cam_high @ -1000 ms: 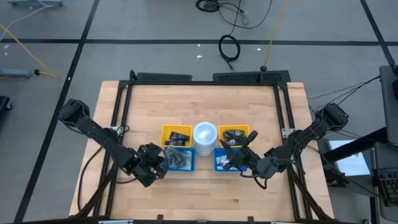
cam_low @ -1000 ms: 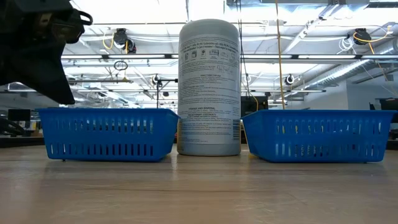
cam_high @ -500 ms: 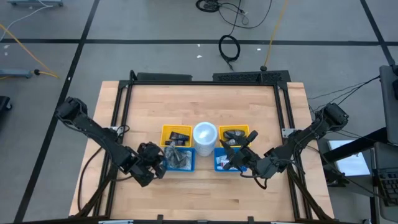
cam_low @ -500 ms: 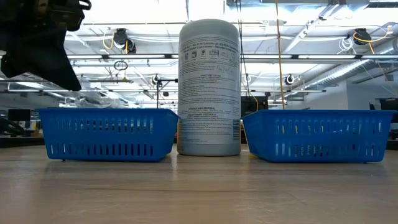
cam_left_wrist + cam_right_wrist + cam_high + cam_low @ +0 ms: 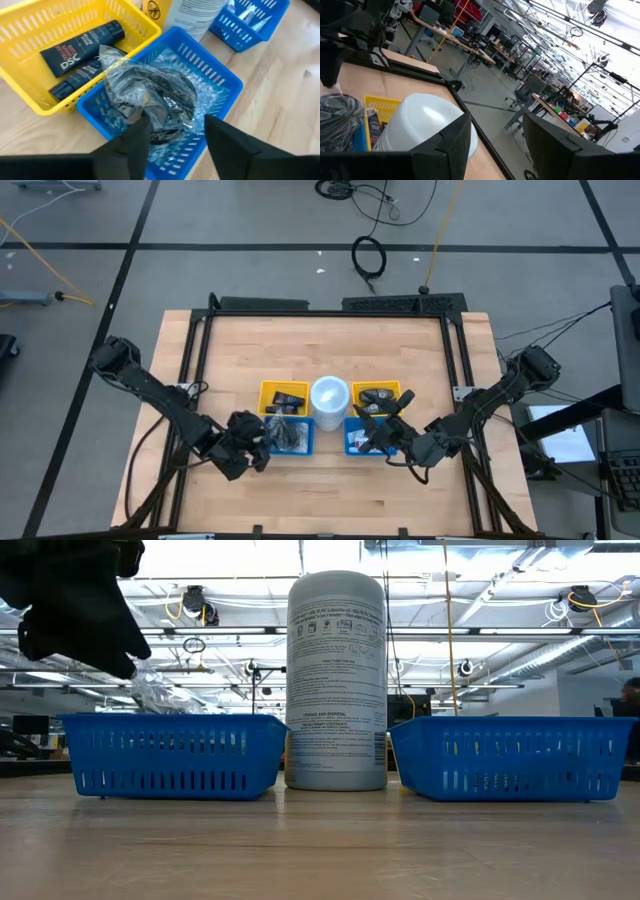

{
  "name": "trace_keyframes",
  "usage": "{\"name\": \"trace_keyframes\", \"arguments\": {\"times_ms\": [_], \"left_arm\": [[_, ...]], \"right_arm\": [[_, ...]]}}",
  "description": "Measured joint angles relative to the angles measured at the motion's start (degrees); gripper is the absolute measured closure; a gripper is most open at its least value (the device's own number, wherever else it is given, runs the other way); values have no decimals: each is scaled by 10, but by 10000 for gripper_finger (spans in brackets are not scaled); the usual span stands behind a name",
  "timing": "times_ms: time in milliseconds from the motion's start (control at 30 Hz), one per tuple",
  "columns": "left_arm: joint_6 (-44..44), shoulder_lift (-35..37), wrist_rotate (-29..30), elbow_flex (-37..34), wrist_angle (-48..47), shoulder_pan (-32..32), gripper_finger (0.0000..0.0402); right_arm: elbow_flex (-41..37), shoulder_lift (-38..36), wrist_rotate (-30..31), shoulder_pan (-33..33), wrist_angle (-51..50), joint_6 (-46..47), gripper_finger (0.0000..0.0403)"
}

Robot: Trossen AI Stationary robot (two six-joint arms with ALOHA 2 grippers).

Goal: Pick & Place Travel size toiletries
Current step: Return to Home Position

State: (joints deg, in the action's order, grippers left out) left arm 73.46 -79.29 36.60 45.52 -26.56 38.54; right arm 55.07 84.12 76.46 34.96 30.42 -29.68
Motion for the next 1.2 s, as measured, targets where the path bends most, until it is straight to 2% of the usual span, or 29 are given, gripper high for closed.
{"name": "trace_keyframes", "arguments": {"times_ms": [167, 333, 600, 700, 767, 933, 1000, 1133, 1200], "left_arm": [[-10, 0, 0, 0, 12, 0, 170], [-27, 25, 2, 0, 8, -1, 143], [-159, 93, 71, 0, 6, -1, 144], [-231, 117, 98, 0, -9, -1, 148], [-259, 135, 126, 0, -26, -1, 147], [-275, 193, 190, 0, -90, -2, 137], [-301, 213, 201, 0, -94, -4, 134], [-363, 243, 209, 0, -93, -20, 133], [-388, 257, 226, 0, -93, -31, 133]], "right_arm": [[0, 0, 0, 0, -7, 4, 232], [0, 0, 0, 0, -12, 5, 232], [0, 0, 0, 0, -26, 19, 232], [0, -2, -2, 0, -59, 27, 232], [-1, -11, -25, 0, -103, 61, 232], [-46, -85, -198, -9, -191, 183, 239], [-74, -121, -210, -17, -191, 199, 244], [-134, -206, -198, -35, -185, 200, 254], [-163, -257, -217, -43, -179, 201, 258]]}}
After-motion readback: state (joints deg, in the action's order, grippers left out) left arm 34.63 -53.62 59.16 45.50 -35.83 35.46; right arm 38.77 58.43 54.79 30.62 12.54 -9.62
